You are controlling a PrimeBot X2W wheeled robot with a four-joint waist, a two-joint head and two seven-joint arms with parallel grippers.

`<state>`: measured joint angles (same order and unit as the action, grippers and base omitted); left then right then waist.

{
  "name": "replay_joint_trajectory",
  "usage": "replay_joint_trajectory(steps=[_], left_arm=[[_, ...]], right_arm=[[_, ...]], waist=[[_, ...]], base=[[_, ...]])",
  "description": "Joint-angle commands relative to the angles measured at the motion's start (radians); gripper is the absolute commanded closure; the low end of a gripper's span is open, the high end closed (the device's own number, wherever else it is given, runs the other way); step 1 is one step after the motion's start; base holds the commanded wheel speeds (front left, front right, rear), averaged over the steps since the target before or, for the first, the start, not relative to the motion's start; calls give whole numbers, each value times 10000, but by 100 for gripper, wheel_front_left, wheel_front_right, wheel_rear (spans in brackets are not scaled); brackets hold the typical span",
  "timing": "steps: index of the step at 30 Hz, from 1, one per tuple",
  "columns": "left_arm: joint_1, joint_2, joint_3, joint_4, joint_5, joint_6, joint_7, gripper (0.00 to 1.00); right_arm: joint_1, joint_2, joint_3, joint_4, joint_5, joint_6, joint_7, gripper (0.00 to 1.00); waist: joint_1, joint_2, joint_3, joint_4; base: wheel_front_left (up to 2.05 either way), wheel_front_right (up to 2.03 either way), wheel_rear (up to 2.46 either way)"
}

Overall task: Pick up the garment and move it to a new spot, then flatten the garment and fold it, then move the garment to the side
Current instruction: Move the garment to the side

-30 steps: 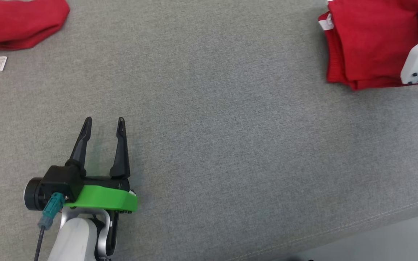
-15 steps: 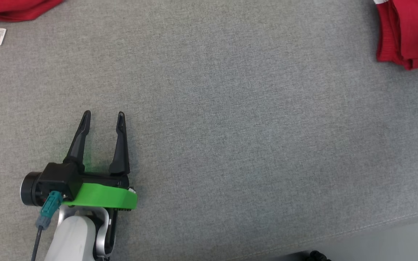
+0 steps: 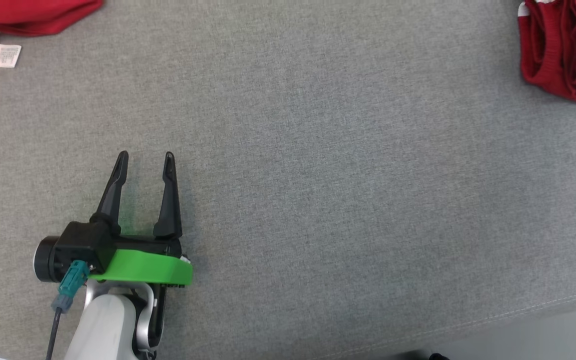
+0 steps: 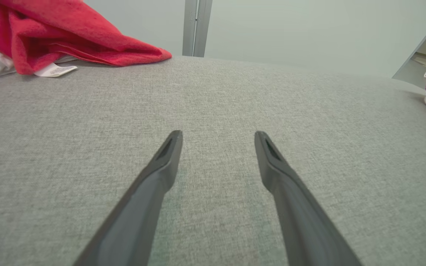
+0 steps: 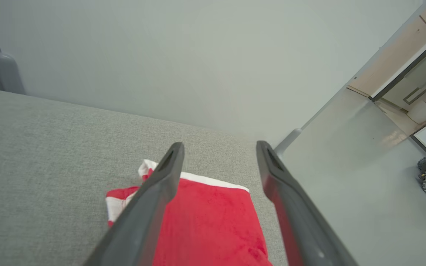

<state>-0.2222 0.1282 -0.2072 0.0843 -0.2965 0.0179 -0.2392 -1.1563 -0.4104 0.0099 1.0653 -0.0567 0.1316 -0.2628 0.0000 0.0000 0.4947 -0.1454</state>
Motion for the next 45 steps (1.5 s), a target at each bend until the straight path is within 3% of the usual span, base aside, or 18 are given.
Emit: replay_joint_trajectory(steps=[1, 9, 18, 32, 45], left_arm=[[-126, -12, 39, 61, -26, 29, -79, 0], [-179, -139, 401, 490, -372, -79, -234, 0], [400, -434, 1230, 1003, -469, -50, -257, 0], [1840, -743, 1494, 1133, -315, -171, -251, 0], [2339, -770, 998, 1080, -267, -82, -250, 0]], right_arm=[[237, 207, -20, -238, -16, -17, -26, 0], [1174, 1404, 681, -1671, 558, -17, -27, 0], [3803, 2347, 1447, -4015, 2056, -17, -27, 0], [8392, 3375, 1045, -7206, 2268, -16, -28, 0], [10508, 3591, 862, -8223, 2834, -16, -28, 0]], waist=[[0, 0, -320, -52], [0, 0, -1359, 58], [0, 0, -2811, 659], [0, 0, -4304, 1670], [0, 0, -4782, 1863]], base=[[0, 0, 0], [0, 0, 0], [0, 0, 0], [0, 0, 0], [0, 0, 0]])
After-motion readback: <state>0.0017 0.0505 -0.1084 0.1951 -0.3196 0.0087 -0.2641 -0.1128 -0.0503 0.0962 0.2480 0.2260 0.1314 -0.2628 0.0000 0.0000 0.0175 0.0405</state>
